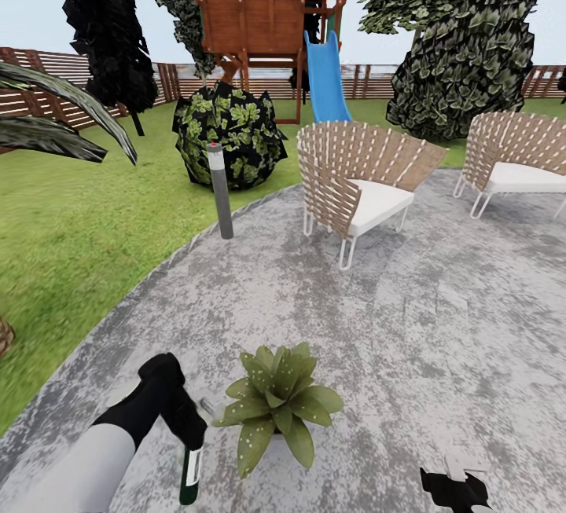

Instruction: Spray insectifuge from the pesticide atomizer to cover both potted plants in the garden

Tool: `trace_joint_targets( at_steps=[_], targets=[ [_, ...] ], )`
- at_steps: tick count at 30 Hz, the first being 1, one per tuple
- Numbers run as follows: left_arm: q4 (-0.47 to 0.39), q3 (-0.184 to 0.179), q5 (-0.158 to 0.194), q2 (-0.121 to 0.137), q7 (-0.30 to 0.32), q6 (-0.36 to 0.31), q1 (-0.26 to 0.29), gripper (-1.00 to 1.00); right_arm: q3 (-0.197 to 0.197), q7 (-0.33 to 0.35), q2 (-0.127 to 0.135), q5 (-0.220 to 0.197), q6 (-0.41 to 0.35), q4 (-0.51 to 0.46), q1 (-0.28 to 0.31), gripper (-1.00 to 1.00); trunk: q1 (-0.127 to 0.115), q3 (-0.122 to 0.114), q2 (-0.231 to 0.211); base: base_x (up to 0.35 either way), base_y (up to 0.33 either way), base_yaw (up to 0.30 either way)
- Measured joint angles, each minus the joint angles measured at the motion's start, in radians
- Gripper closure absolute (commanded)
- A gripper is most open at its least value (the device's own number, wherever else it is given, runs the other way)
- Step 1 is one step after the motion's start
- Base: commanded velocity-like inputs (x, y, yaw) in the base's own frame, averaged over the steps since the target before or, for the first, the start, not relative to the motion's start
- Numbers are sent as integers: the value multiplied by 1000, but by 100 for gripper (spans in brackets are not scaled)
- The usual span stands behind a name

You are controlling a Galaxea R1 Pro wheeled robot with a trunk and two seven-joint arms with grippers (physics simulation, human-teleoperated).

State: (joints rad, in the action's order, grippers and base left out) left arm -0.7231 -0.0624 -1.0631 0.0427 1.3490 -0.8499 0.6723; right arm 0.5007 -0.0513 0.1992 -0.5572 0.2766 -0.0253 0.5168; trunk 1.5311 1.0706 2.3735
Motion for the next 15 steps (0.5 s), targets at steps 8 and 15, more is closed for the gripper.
trace_joint_targets(
  at_steps=[8,15],
  targets=[
    [-7,-1,-4,-4,40,0,22,100,-1,0,1,0,1,0,0,-100,0,0,0,0,0,0],
    [-19,-2,-4,-3,41,-2,21,100,0,0,2,0,1,0,0,-100,0,0,0,0,0,0]
  ],
)
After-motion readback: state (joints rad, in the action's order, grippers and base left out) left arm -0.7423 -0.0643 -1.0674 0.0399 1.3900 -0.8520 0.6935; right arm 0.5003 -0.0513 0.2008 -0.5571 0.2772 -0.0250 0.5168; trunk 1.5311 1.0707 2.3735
